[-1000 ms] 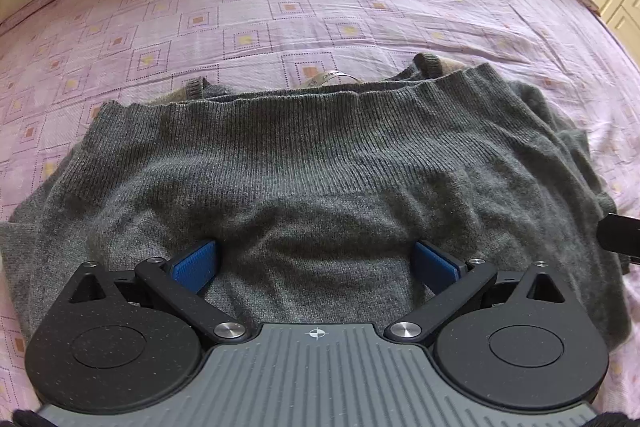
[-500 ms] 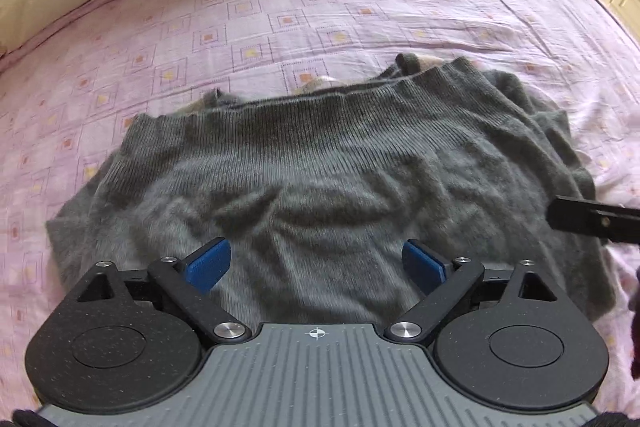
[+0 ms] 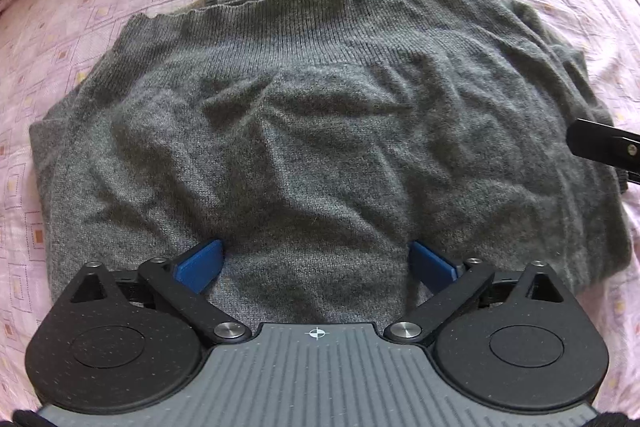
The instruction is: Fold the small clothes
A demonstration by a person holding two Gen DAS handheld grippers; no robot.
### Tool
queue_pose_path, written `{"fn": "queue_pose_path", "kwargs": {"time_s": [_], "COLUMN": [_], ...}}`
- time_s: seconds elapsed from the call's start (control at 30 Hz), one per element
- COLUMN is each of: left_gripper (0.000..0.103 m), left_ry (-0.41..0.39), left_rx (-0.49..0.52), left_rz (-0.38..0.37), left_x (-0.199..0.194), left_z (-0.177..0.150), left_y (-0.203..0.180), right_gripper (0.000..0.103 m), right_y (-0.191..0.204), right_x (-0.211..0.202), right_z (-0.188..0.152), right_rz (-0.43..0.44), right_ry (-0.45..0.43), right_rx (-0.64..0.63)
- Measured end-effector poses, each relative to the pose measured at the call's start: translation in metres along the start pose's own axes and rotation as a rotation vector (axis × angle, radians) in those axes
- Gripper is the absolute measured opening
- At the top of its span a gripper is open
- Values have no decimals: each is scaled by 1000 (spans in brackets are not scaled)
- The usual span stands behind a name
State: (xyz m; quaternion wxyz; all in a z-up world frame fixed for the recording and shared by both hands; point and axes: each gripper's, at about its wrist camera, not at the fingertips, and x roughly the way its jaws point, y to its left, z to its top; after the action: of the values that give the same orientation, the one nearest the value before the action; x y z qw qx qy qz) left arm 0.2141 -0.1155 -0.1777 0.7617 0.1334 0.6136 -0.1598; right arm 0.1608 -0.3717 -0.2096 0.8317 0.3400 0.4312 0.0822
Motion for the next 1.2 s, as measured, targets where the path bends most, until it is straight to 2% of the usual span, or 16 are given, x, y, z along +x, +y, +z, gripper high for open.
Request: {"fn": "queue_pose_path", "kwargs": {"time_s": [0.33, 0.57, 0.73, 0.8, 0.83, 0.87, 0.9, 0.93, 0.97, 1.03, 1.2], "left_gripper": [103, 103, 103, 103, 103, 103, 103, 103, 103, 103, 103], "left_ry": [4, 3, -24, -31, -31, -30, -29, -29, -31, -42, -66], "left_rx": [-3, -16, -19, -21, -21, -20, -19, -18, -17, -13, -9], "left_rz": [7, 22, 24, 25, 24, 23, 22, 21, 19, 17, 10], "left_x": [10, 13, 13, 11, 11, 10, 9, 9, 9, 8, 6], "left_z": [9, 11, 10, 8, 8, 7, 6, 5, 4, 3, -5], "left_y": [8, 1, 2, 1, 1, 1, 2, 2, 2, 3, 5], "right_gripper": [103, 103, 103, 98, 91, 73, 60, 23, 25, 26, 25], "right_y": [-10, -26, -23, -20, -18, -16, -15, -16, -21, -24, 11], "right_x": [-6, -10, -9, -8, -8, -7, -8, -8, -5, -5, -10], "right_z": [-3, -1, 6, 9, 11, 12, 14, 14, 13, 11, 17], "right_rz": [49, 118, 112, 87, 67, 36, -2, -42, -43, -37, -123], "right_ry": [-18, -21, 26, 46, 55, 66, 76, 97, 135, 127, 115], "right_rx": [25, 101, 88, 81, 78, 73, 69, 73, 100, 142, 37]}}
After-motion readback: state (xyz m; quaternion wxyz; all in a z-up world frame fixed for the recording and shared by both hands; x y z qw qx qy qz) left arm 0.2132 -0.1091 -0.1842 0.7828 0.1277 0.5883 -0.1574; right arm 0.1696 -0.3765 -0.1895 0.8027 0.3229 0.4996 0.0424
